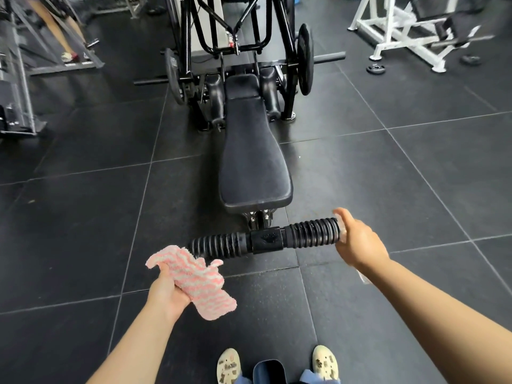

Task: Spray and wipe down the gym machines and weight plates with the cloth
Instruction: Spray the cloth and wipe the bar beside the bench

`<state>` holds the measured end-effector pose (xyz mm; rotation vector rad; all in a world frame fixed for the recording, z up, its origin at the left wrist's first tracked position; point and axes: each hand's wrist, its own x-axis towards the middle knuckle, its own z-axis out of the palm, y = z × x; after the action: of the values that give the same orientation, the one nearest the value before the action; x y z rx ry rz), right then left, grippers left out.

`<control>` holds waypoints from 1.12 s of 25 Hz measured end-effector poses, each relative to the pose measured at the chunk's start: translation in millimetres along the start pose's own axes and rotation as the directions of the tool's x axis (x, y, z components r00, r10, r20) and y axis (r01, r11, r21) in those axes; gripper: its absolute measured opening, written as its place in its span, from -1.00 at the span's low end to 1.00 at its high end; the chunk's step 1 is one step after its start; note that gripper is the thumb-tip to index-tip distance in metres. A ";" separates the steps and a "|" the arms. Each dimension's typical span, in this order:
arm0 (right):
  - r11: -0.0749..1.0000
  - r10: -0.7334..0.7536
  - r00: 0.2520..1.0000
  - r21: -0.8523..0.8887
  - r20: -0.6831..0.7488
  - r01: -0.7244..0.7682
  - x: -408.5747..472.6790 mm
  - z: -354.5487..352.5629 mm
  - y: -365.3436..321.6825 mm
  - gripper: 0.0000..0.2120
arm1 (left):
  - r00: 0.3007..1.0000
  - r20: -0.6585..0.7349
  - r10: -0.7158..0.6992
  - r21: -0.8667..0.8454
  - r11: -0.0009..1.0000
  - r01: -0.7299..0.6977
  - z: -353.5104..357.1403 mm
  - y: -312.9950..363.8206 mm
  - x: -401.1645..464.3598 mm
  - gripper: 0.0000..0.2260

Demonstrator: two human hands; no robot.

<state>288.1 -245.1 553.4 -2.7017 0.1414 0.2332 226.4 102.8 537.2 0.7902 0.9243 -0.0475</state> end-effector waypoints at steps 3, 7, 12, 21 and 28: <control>0.994 0.109 0.994 0.009 -0.003 -0.109 0.2 -6.0 16.1 -0.37 | 1.000 -0.002 -0.005 0.023 1.000 0.006 5.6 -6.3 5.2 -0.68; 0.990 0.137 0.990 0.021 0.020 -0.137 -11.2 -5.3 27.6 -0.43 | 0.999 -0.018 -0.037 0.068 0.997 0.038 16.4 -11.9 -2.9 -0.59; 0.998 -0.016 0.991 0.063 0.131 0.008 -22.1 10.0 11.8 -0.40 | 0.997 -0.008 -0.071 0.057 0.996 0.072 18.7 -15.7 -8.6 -0.60; 0.947 -0.165 0.961 0.308 0.221 0.091 -17.9 25.1 -45.3 -0.28 | 0.993 0.098 -0.066 0.021 0.998 0.064 4.4 -9.6 -19.8 -0.58; 0.738 -0.316 0.772 0.655 0.551 -0.165 -15.2 28.2 -114.8 -0.73 | 0.951 0.304 -0.054 0.135 0.991 0.013 16.2 3.3 -34.9 -0.48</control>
<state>284.6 -128.3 577.1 -1.7580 -0.0914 0.8764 217.1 85.0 570.3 0.8614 0.6423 -0.2571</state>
